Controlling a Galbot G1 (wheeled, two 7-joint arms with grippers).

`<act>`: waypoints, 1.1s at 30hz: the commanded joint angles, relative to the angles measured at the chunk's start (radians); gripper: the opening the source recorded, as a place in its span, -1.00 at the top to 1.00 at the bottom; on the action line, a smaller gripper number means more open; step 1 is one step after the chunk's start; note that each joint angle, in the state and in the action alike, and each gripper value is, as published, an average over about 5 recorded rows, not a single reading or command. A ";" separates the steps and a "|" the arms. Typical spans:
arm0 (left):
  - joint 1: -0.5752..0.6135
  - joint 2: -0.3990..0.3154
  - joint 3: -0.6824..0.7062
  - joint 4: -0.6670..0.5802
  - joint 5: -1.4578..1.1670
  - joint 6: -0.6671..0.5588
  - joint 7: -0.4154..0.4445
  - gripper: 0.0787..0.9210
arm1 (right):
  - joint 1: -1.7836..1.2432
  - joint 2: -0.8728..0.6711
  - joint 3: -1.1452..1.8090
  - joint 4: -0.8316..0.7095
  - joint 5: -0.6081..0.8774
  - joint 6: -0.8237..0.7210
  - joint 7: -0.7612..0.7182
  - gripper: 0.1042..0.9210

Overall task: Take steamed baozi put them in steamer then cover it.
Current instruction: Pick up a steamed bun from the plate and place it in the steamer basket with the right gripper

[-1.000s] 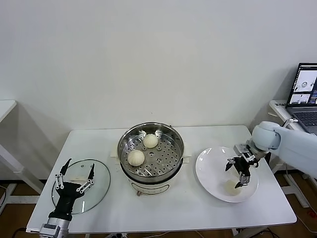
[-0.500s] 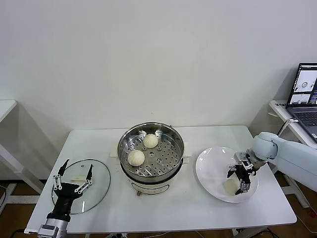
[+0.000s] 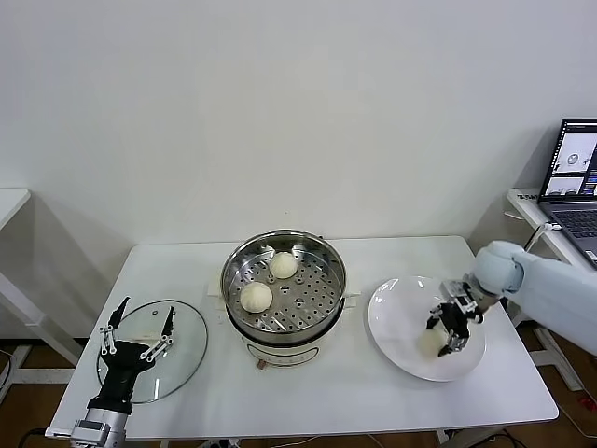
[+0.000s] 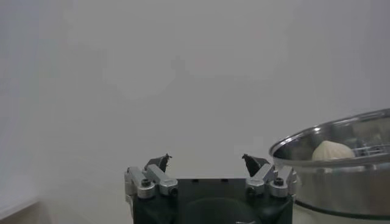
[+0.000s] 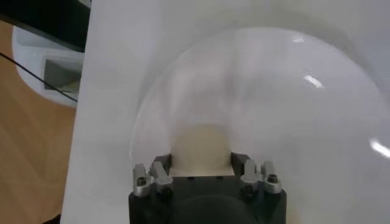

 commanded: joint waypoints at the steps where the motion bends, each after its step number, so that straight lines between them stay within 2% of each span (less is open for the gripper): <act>1: -0.003 0.003 0.008 -0.006 0.000 0.001 -0.001 -0.77 | 0.444 0.121 -0.162 0.079 0.048 0.214 -0.049 -0.38; 7: 0.001 0.006 0.008 -0.020 -0.001 0.000 -0.002 -0.77 | 0.576 0.318 -0.186 0.096 0.026 0.450 -0.040 -0.37; 14: 0.007 0.009 0.009 -0.031 -0.003 0.001 -0.003 -0.77 | 0.540 0.440 -0.149 0.158 -0.125 0.662 0.008 -0.37; 24: 0.009 0.006 0.017 -0.039 -0.003 0.006 -0.005 -0.77 | 0.467 0.510 -0.178 0.227 -0.279 0.796 0.051 -0.33; 33: 0.009 0.007 0.012 -0.042 -0.013 0.004 -0.006 -0.77 | 0.378 0.570 -0.183 0.187 -0.399 0.872 0.084 -0.32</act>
